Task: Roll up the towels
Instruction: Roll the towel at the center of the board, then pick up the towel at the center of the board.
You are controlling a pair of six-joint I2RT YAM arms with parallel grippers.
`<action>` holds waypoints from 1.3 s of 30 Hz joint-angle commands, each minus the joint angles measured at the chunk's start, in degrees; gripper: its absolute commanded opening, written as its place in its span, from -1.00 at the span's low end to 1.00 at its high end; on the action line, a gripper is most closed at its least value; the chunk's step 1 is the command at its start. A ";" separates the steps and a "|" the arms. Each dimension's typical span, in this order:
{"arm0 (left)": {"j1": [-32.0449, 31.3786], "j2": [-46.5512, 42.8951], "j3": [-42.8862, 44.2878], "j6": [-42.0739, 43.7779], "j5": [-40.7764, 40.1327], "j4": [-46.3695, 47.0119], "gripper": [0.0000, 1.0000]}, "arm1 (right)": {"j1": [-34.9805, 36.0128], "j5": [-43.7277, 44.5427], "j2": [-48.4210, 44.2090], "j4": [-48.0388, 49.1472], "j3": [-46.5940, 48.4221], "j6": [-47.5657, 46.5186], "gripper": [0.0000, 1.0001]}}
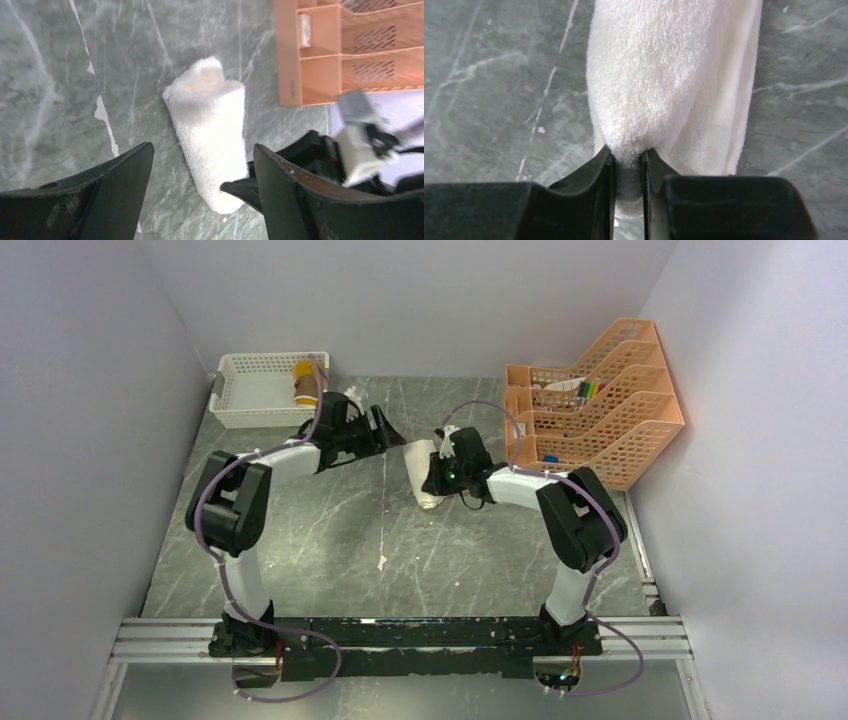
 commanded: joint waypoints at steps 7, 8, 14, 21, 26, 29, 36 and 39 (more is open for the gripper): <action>0.53 -9.82 -10.89 3.07 5.33 4.13 0.70 | -5.03 -26.12 -0.80 19.92 -10.92 18.17 -0.74; 0.57 -9.98 -11.82 3.09 6.15 4.82 0.70 | -5.28 -27.83 -1.07 22.74 -12.23 20.32 -0.74; 0.53 -11.69 -17.78 3.50 8.49 8.92 0.70 | -6.65 -36.26 0.73 43.31 -17.95 36.65 -0.76; 0.55 -10.33 -24.42 -1.92 12.90 20.55 0.70 | -6.66 -39.43 9.49 70.66 -22.38 55.33 -0.81; 0.33 -4.92 -28.23 -9.64 15.25 34.53 0.68 | -6.10 -38.48 8.91 66.35 -22.72 51.57 -0.79; -0.31 -2.28 -29.59 -14.49 14.65 42.30 0.67 | -5.83 -37.99 7.16 61.07 -22.34 47.75 -0.77; -2.57 6.95 -31.29 -27.44 12.35 59.66 0.67 | -5.36 -38.97 9.77 63.34 -22.34 48.83 -0.76; -3.90 9.63 -30.07 -29.42 11.45 62.04 0.67 | -4.89 -38.98 10.75 62.92 -22.46 48.02 -0.75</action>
